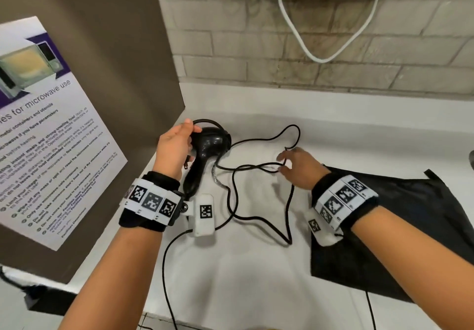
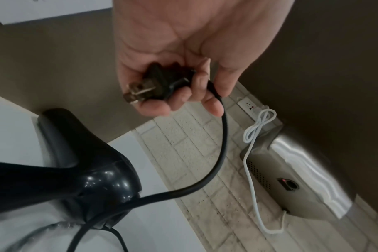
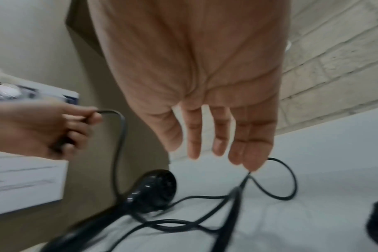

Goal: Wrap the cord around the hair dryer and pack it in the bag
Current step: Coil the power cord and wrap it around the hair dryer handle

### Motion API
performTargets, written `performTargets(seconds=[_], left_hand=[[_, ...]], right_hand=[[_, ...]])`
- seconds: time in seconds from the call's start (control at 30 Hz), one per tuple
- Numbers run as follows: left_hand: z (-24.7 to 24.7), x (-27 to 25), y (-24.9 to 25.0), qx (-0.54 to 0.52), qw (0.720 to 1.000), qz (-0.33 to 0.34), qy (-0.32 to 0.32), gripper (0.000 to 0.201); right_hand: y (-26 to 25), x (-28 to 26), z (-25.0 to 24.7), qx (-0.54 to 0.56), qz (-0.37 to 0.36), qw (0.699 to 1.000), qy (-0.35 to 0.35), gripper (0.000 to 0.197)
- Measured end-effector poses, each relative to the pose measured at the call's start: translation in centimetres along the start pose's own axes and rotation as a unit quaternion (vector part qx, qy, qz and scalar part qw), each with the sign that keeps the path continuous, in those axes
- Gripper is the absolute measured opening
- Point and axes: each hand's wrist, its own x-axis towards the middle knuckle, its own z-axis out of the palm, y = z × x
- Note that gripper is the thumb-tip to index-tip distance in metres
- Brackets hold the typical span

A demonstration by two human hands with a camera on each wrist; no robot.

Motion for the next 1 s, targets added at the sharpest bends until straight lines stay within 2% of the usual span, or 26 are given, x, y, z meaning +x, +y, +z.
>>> performTargets(seconds=[0.07,0.13,0.2,0.27,0.33,0.47,0.53,0.6,0.7,0.8,0.87,0.93,1.0], left_hand=[[0.3,0.5,0.1,0.0,1.0,-0.002,-0.006,0.032],[0.5,0.7,0.1,0.012,1.0,-0.004,-0.011,0.031],[0.9,1.1,0.1,0.027,0.999,-0.001,-0.016,0.03],[1.2,1.4,0.0,0.052,0.998,0.019,-0.017,0.026],[1.1,1.9,-0.3,0.093,0.994,0.057,-0.016,0.022],[0.4,2.6,-1.3,0.215,0.97,0.103,-0.049,0.019],[0.3,2.9,-1.6,0.282,0.95,0.107,-0.079,0.015],[0.4,3.2,-1.8,0.337,0.929,0.111,-0.106,0.014],[1.1,3.5,-2.1,0.425,0.883,0.123,-0.153,0.01],[2.3,3.5,-2.0,0.555,0.8,0.136,-0.182,0.011],[3.4,3.7,-2.2,0.62,0.744,0.143,-0.203,0.012],[4.7,4.0,-2.5,0.672,0.694,0.149,-0.211,0.015],[5.9,4.3,-3.1,0.703,0.659,0.16,-0.213,0.018]], right_hand=[[0.6,2.0,0.0,-0.022,0.073,0.997,-0.026,0.043],[1.0,3.1,0.5,-0.038,0.126,0.988,-0.082,0.038],[1.2,3.9,1.0,0.003,0.151,0.981,-0.12,0.026],[1.1,4.2,1.1,0.077,0.175,0.974,-0.118,0.025],[0.8,4.1,0.5,0.089,0.173,0.979,-0.068,0.024],[-0.2,3.1,-0.9,-0.059,0.102,0.991,0.068,0.022],[-0.5,2.6,-1.2,0.004,0.082,0.988,0.132,0.018],[-0.8,2.2,-1.8,0.125,0.078,0.973,0.176,0.013],[-0.6,1.2,-2.7,0.288,0.092,0.925,0.229,0.011],[0.0,0.4,-3.6,0.343,0.095,0.889,0.289,0.009],[0.9,-0.3,-4.0,0.367,0.103,0.868,0.318,0.016],[2.2,-0.9,-4.4,0.351,0.116,0.876,0.31,0.034],[3.8,-1.5,-4.3,0.27,0.155,0.92,0.24,0.06]])
